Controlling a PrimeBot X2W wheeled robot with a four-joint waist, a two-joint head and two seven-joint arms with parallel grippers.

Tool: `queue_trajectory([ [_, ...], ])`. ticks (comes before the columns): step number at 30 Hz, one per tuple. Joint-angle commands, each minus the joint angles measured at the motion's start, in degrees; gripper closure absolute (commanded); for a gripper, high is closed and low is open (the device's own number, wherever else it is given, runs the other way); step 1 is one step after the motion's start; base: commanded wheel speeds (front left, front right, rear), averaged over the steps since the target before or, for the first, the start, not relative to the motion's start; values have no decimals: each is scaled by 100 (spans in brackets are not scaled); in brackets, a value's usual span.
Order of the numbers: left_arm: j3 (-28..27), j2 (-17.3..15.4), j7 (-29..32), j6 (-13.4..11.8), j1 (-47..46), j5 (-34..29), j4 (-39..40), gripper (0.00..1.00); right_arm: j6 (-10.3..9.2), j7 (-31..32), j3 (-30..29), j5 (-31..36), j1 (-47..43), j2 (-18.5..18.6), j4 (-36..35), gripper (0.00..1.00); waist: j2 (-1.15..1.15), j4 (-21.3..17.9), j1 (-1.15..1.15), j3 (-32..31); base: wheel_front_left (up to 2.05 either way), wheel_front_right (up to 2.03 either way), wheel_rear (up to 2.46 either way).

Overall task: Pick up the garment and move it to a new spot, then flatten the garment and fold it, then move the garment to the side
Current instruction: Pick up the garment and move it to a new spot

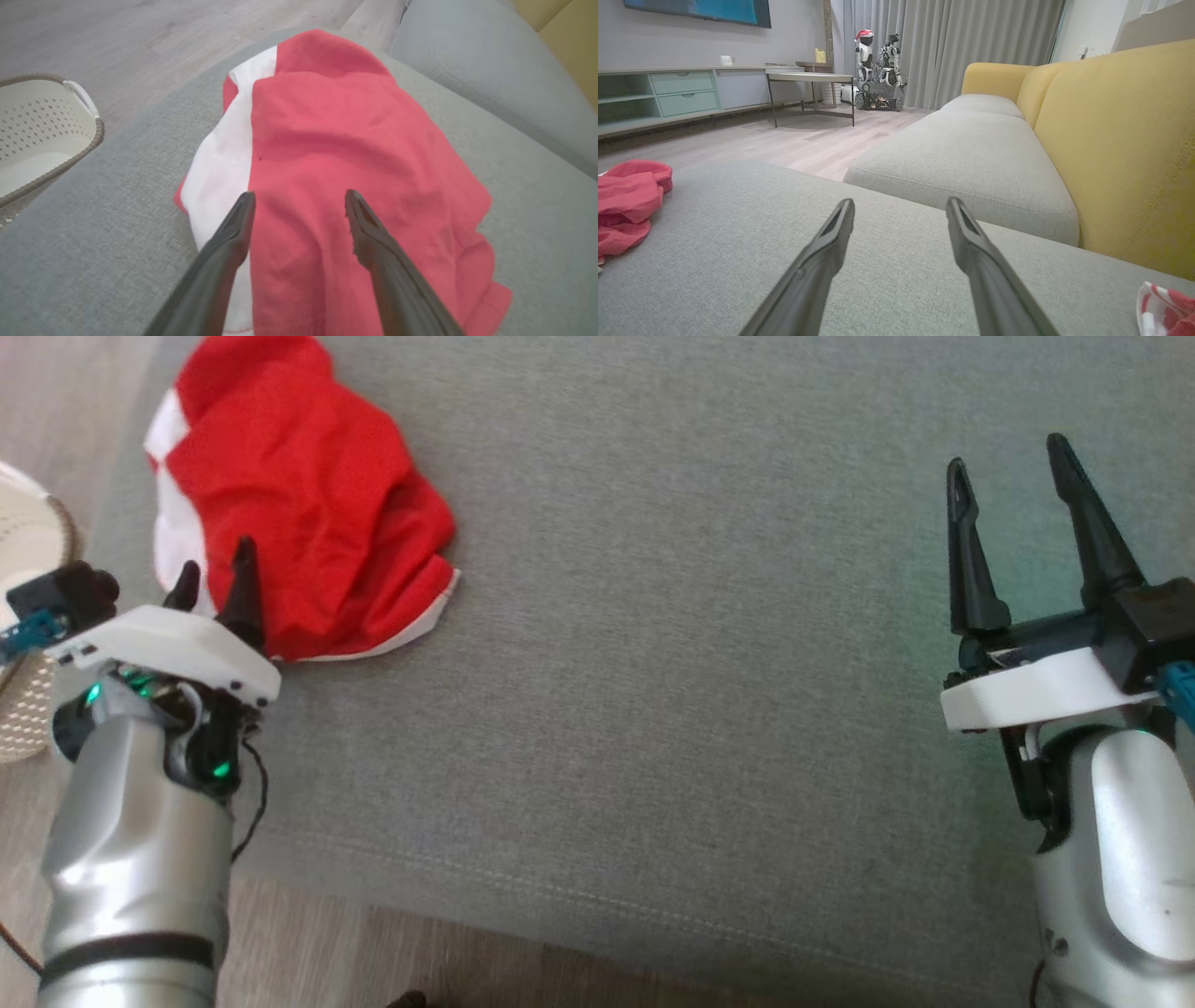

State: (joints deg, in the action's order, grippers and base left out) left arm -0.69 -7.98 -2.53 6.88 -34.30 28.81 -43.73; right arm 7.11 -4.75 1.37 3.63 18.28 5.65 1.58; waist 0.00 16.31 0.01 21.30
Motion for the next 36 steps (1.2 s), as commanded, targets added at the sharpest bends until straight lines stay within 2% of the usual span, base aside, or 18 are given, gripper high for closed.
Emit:
queue_trajectory([
  [1,-118,-357,-19,11,-334,-33,-122,0,37,34,171,51,118,4,-267,0,0,-121,-1,109,0,0,0],
  [7,21,-448,12,29,-739,-49,-931,0,37,54,190,62,111,-28,-325,0,0,-244,-1,198,0,0,0],
  [8,48,-450,15,34,-792,-37,-1034,4,37,51,183,64,116,-33,-330,0,0,-258,-1,210,0,0,0],
  [9,69,-455,-6,38,-843,-21,-1116,77,37,48,174,69,119,-39,-334,0,0,-268,-1,219,0,0,0],
  [10,74,-463,-56,42,-890,4,-1184,100,37,42,162,72,121,-46,-337,0,0,-278,-1,226,0,0,0],
  [13,40,-497,-253,48,-972,77,-1275,100,37,16,142,74,118,-62,-319,0,0,-298,-1,212,0,0,0],
  [15,-38,-601,-715,52,-1044,144,-1330,100,37,-57,122,61,101,-102,-234,0,0,-340,-1,121,0,0,0],
  [17,-73,-644,-865,53,-1066,164,-1324,100,37,-96,119,46,98,-119,-201,0,0,-354,-1,75,0,0,0],
  [21,-177,-802,-1187,56,-1104,184,-1016,100,37,-255,88,-30,78,-185,-20,0,0,-423,-1,-180,0,0,0],
  [28,-227,-1025,-1243,59,-1037,183,528,100,37,-504,91,-201,77,-257,308,0,0,-590,-1,-548,0,0,0],
  [36,-252,-1004,-1041,56,-1098,565,2381,100,37,-728,206,-467,90,-275,559,0,0,-833,-1,-670,0,0,0],
])
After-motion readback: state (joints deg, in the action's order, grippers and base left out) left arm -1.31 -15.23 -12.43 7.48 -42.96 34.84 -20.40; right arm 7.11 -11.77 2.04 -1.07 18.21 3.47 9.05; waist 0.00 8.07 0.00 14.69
